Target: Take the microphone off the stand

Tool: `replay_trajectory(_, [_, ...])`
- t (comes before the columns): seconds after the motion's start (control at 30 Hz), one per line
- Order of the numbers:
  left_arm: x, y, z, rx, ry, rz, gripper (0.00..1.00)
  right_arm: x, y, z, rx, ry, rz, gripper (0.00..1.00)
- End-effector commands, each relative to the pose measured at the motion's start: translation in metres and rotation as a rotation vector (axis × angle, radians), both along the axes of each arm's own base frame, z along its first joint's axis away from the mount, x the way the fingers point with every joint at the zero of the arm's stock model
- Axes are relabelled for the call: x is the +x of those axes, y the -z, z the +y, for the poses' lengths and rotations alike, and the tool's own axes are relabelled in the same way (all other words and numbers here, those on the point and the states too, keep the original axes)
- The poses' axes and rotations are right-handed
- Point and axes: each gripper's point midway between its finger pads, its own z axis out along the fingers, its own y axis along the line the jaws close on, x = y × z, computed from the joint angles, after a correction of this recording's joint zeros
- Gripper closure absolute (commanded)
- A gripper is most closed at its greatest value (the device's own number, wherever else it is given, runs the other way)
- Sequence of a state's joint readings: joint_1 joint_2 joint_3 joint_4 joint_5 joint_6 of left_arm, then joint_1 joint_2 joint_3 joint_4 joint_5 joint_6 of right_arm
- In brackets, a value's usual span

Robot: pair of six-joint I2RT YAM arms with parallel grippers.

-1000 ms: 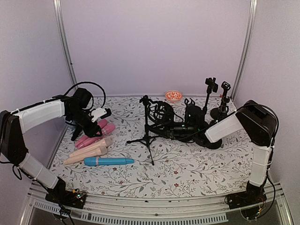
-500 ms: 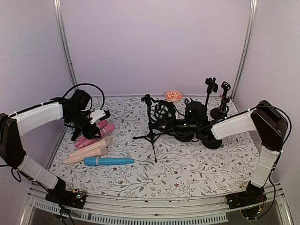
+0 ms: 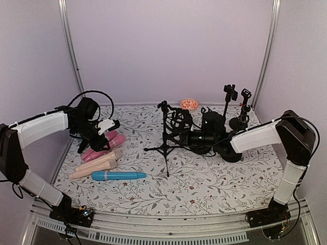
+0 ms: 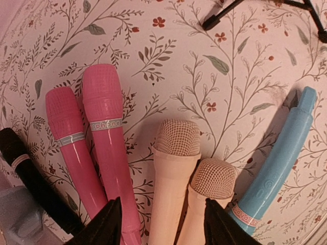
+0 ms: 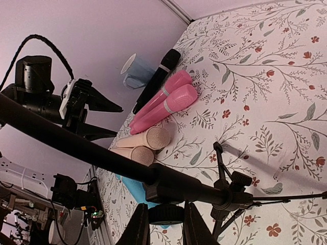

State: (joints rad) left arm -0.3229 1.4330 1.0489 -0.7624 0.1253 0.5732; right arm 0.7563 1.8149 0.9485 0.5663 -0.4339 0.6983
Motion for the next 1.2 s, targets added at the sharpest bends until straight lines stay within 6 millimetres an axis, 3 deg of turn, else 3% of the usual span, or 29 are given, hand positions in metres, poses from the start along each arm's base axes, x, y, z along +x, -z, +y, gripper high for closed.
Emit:
replay_trajectory(0.0, [0.002, -0.007, -0.005, -0.009, 0.019, -0.024, 0.43, -0.002, 0.037, -0.012, -0.186, 0.063, -0.029, 0.97])
replay_trajectory(0.13, [0.004, -0.008, -0.005, -0.009, 0.018, -0.026, 0.43, 0.0, 0.028, -0.011, -0.179, 0.07, -0.055, 0.83])
replay_trajectory(0.27, [0.004, -0.009, -0.005, -0.006, 0.017, -0.026, 0.43, 0.002, 0.006, -0.008, -0.126, 0.078, -0.083, 0.67])
replay_trajectory(0.4, [0.003, -0.01, -0.005, -0.008, 0.021, -0.024, 0.44, -0.005, -0.01, -0.002, -0.003, 0.013, -0.02, 0.47])
replay_trajectory(0.5, [0.002, -0.011, -0.005, -0.01, 0.022, -0.023, 0.44, -0.015, -0.017, -0.004, 0.129, -0.039, 0.047, 0.4])
replay_trajectory(0.73, [0.003, -0.013, -0.005, -0.007, 0.025, -0.027, 0.44, -0.026, -0.03, 0.002, 0.327, -0.117, 0.189, 0.41])
replay_trajectory(0.97, [0.002, -0.012, -0.004, 0.0, 0.024, -0.027, 0.44, -0.023, -0.019, 0.006, 0.447, -0.125, 0.398, 0.51])
replay_trajectory(1.17, [0.003, -0.014, -0.003, 0.004, 0.024, -0.035, 0.44, -0.022, -0.01, 0.006, 0.456, -0.105, 0.466, 0.53])
